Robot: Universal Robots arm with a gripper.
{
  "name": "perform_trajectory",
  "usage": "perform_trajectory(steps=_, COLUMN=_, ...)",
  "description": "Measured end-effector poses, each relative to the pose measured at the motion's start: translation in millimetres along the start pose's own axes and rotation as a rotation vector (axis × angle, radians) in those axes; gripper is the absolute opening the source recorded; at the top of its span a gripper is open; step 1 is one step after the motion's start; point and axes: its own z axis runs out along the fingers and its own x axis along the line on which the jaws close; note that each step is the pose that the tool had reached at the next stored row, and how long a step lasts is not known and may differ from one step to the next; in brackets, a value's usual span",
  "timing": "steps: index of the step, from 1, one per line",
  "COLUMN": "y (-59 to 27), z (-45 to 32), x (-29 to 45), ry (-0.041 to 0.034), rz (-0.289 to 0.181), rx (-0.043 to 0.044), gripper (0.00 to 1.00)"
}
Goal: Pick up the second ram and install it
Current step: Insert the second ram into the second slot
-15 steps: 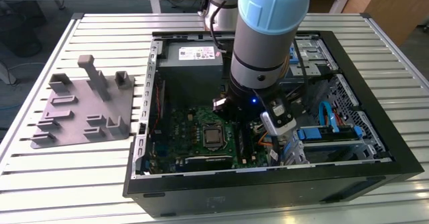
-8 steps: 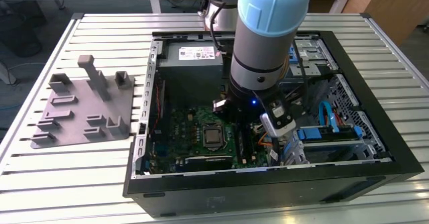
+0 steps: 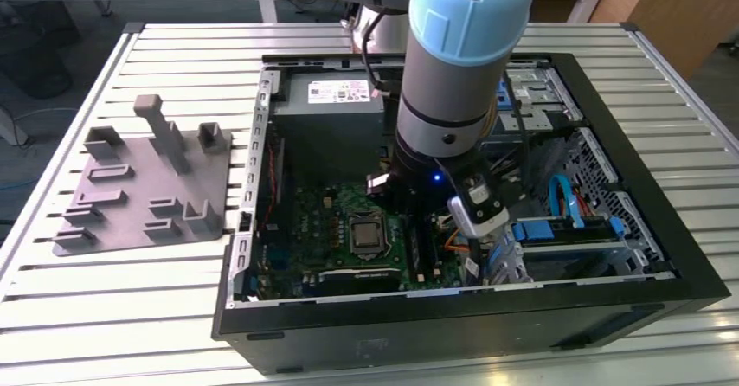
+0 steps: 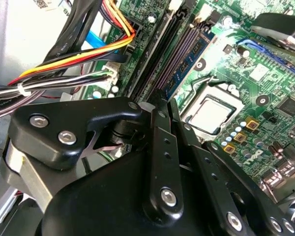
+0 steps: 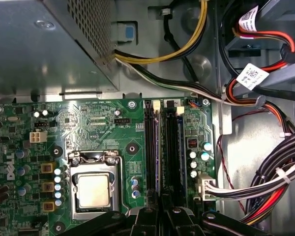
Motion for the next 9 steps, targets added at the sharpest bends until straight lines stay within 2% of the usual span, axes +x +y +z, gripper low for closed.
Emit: perform_trajectory(steps=9, y=-0.1, z=2.7, x=0.0, ry=-0.0004, rz=0.005, rx=0.004, gripper=0.14)
